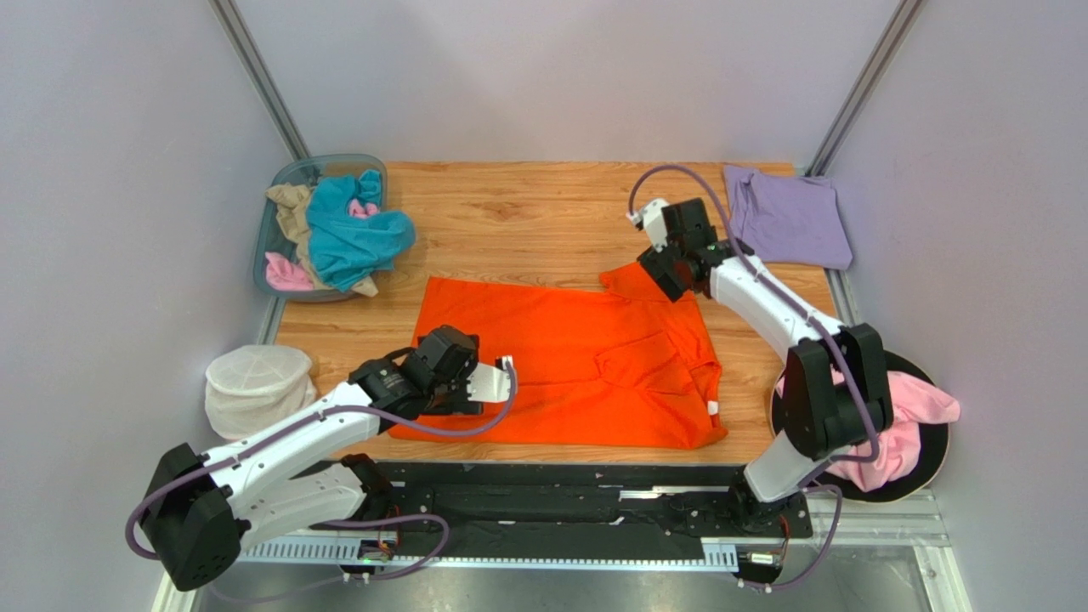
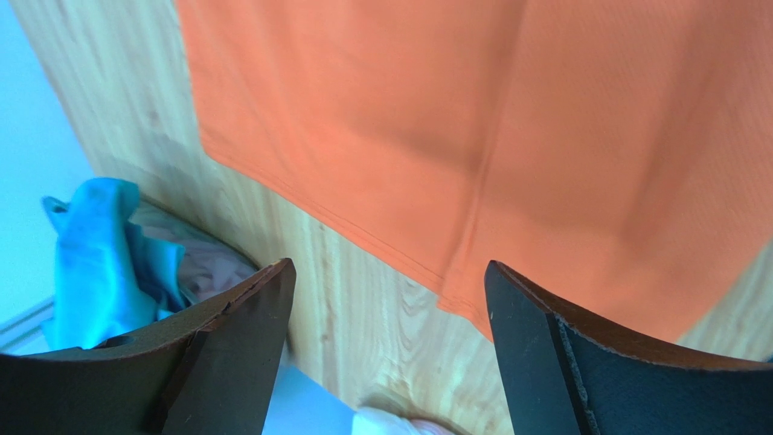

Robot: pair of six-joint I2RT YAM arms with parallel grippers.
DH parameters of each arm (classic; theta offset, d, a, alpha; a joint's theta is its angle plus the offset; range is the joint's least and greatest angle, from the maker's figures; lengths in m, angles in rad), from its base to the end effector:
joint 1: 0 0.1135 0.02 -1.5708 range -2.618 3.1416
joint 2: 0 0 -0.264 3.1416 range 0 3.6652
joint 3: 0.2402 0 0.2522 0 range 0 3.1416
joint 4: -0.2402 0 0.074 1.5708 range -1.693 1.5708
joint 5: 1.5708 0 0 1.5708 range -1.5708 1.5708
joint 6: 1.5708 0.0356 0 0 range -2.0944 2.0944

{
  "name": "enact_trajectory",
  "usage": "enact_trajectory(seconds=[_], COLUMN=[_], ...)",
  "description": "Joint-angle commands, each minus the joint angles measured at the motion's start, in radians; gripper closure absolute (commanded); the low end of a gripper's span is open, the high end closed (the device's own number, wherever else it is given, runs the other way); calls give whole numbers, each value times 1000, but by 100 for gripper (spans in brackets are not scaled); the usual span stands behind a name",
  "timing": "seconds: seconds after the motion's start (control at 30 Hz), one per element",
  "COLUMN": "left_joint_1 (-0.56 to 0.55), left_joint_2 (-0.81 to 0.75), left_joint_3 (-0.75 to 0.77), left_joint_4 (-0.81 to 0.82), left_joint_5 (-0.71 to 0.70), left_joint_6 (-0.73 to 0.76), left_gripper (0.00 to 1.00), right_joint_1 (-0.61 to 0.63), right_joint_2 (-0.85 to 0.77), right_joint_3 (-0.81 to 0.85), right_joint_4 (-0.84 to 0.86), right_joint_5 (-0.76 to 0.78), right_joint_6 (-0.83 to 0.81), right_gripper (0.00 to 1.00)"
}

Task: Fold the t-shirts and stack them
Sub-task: Fold the tshirt

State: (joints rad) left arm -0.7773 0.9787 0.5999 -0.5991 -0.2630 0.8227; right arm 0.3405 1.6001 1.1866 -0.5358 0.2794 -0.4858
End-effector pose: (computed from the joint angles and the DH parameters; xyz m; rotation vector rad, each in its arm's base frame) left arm 0.1369 -0.1218 0.2078 1.7462 1.8386 0.3526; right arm 0.3230 0.1040 0.2459 -0.9047 2.3464 -0.4109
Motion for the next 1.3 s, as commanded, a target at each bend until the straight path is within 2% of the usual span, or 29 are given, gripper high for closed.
enact_trajectory(seconds=[0.0, 0.1, 0.2, 0.27, 0.47, 0.7, 1.0, 1.17, 1.27], left_joint_1=[12, 71, 139, 167, 197, 204, 219, 240, 263], left_joint_2=[32, 90, 136, 169, 291, 391, 434, 446, 460], left_joint_3=[63, 126, 193, 247, 323, 356, 379, 385, 396], left_joint_4=[133, 147, 157, 142, 128, 133, 148, 160, 159], left_joint_5=[51, 126, 200, 234, 246, 232, 223, 228, 235], left_joint_6=[59, 70, 75, 76, 105, 122, 133, 145, 150], left_gripper=[14, 13, 5, 4, 1, 1, 1, 1, 1], right_joint_1=[-100, -135, -164, -182, -213, -228, -236, -235, -235], right_joint_2=[176, 291, 397, 449, 598, 664, 699, 721, 733], right_joint_3=[196, 318, 453, 510, 674, 728, 758, 774, 786], right_joint_4=[-61, -96, -133, -176, -239, -262, -270, -274, -279], right_joint_5=[-208, -299, -391, -446, -528, -572, -594, -614, -615], right_joint_6=[113, 145, 176, 196, 213, 201, 190, 193, 191], right_gripper=[28, 31, 32, 32, 30, 30, 34, 41, 48])
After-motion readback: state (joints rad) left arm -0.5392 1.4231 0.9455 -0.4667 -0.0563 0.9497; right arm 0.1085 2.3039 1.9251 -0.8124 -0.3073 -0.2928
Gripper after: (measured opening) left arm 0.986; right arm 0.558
